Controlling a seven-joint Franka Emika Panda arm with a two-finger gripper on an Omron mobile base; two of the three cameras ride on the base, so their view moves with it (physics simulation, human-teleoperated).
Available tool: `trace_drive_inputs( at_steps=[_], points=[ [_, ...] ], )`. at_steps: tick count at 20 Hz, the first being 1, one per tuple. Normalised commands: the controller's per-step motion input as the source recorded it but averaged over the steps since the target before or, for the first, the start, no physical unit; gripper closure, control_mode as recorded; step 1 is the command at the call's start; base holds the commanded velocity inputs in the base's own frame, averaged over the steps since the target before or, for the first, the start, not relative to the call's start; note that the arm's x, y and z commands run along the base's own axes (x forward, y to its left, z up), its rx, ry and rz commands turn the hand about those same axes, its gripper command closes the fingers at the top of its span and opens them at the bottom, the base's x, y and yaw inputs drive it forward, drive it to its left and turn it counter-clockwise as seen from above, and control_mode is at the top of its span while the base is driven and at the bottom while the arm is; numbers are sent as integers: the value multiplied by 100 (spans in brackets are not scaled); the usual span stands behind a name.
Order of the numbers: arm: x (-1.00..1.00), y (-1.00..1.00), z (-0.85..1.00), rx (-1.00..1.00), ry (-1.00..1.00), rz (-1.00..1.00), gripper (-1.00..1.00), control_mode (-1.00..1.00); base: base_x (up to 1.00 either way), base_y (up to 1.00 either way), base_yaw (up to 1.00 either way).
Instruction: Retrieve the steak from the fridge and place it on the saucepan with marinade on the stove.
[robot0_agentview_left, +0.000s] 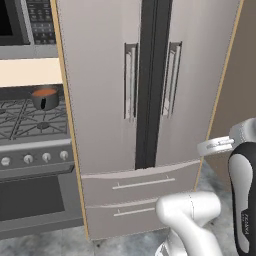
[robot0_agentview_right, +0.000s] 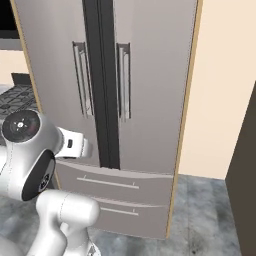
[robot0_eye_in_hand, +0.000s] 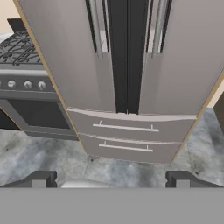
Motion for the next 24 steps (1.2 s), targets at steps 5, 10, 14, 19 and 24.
trace_drive_inputs(
  at_steps=[5,10,14,19,24],
  points=[
    [0,0,0,0,0,0,-100,100,0,-9,0],
    [0,0,0,0,0,0,-100,100,1,4,-1],
    [0,0,0,0,0,0,-100,100,0,6,-4],
    [0,0,0,0,0,0,-100,100,0,0,-1],
    [0,0,0,0,0,0,-100,100,4,0,0]
  ],
)
